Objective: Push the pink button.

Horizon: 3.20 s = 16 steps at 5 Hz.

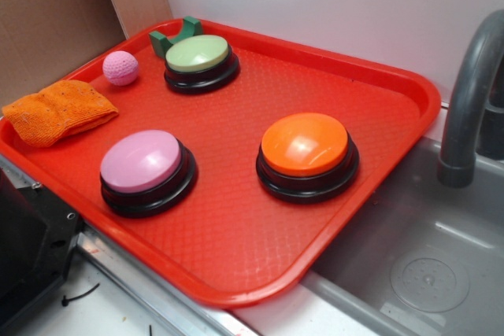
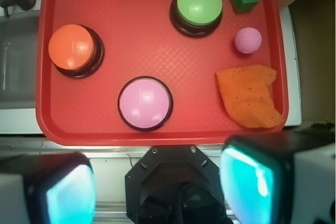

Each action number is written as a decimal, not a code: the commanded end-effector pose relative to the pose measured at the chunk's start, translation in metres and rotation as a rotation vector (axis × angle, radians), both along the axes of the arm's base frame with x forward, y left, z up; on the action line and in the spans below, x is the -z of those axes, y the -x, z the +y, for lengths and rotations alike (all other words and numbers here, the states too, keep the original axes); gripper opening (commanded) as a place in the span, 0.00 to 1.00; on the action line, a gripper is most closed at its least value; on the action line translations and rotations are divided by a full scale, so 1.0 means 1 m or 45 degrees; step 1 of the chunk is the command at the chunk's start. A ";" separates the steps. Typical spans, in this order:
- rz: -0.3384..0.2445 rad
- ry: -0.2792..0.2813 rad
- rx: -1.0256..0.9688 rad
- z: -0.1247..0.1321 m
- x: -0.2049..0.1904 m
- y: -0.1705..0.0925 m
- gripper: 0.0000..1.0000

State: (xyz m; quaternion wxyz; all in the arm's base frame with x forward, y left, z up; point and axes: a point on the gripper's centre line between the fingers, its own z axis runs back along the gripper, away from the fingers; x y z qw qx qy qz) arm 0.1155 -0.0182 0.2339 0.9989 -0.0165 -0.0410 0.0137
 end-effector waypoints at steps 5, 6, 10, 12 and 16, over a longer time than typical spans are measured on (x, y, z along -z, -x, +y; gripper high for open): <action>-0.066 -0.034 0.442 -0.034 0.131 -0.052 1.00; -0.008 -0.031 0.500 -0.047 0.152 -0.059 1.00; 0.195 -0.060 0.547 -0.039 0.185 -0.045 1.00; 0.149 -0.142 0.521 -0.038 0.152 -0.044 1.00; 0.018 -0.114 0.417 -0.028 0.118 -0.035 1.00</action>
